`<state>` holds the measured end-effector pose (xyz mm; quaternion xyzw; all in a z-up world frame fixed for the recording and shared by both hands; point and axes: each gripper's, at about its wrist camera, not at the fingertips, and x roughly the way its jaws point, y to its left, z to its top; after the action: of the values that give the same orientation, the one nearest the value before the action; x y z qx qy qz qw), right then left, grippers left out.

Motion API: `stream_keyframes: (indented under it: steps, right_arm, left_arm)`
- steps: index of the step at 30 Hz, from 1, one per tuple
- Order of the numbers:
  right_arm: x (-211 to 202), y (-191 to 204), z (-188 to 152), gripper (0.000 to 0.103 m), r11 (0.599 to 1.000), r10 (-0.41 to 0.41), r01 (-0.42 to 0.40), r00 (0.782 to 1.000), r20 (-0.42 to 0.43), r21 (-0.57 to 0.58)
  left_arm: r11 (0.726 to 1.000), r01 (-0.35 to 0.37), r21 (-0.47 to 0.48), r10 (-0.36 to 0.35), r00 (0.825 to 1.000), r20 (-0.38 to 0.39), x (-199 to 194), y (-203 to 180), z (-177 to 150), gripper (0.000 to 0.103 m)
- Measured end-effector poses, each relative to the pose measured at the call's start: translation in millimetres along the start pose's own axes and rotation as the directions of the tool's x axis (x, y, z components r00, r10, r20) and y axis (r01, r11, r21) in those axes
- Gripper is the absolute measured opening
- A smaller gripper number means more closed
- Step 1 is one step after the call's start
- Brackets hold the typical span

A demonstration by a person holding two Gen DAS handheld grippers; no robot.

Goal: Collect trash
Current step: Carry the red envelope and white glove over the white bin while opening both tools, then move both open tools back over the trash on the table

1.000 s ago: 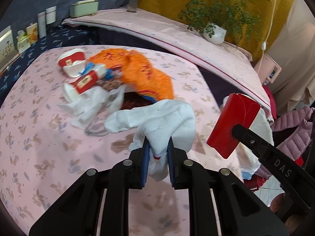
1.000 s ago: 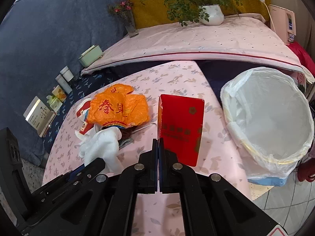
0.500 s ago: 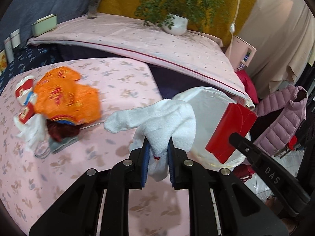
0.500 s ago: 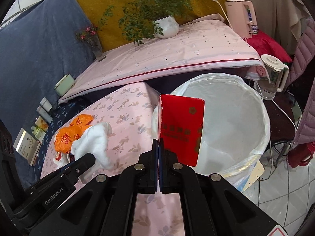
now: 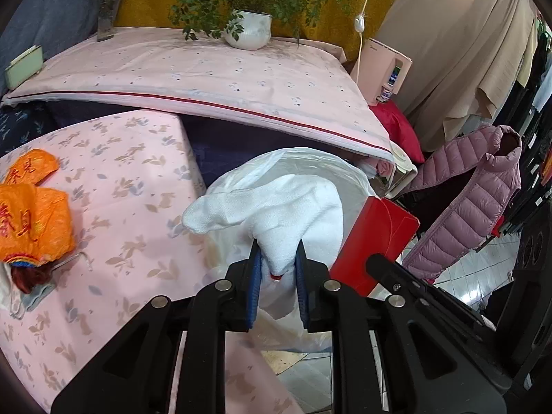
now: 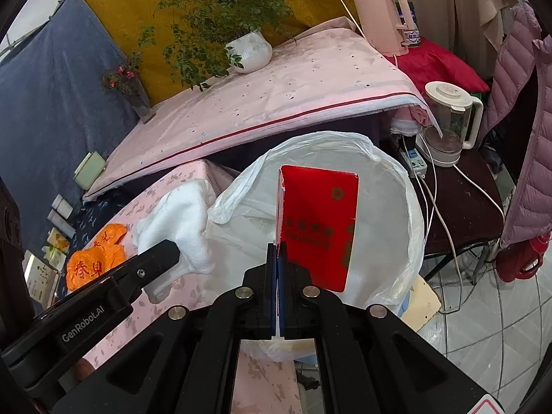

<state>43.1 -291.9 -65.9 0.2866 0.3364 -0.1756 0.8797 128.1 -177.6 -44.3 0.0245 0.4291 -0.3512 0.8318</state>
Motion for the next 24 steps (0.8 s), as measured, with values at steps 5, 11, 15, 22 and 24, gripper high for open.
stream_keyframes:
  steps: [5,11,15,22,24]
  right_arm:
    - [8,-9,6,0.004,1.000,0.002,-0.002,1.000,-0.005,0.007]
    - [9,-8,6,0.023,1.000,-0.017,0.017,1.000,0.017,-0.007]
    - [9,-8,5,0.026,1.000,-0.009,0.009,1.000,0.016,0.000]
    - [7,3,1,0.029,0.999,-0.021,0.021,1.000,0.019,-0.031]
    - [7,7,0,0.030,0.999,-0.018,0.019,1.000,0.019,-0.039]
  left_arm:
    - [1.000,0.004,-0.006,-0.004,1.000,0.001,14,-6,5,0.048]
    - [1.000,-0.017,-0.014,0.017,1.000,0.026,13,-4,5,0.059]
    - [0.999,-0.036,-0.030,0.037,0.999,0.029,10,5,3,0.059]
    - [0.995,-0.069,-0.073,0.072,0.997,0.041,-1,22,-3,0.059]
    - [0.993,-0.082,-0.085,0.086,0.995,0.046,-6,28,-4,0.059]
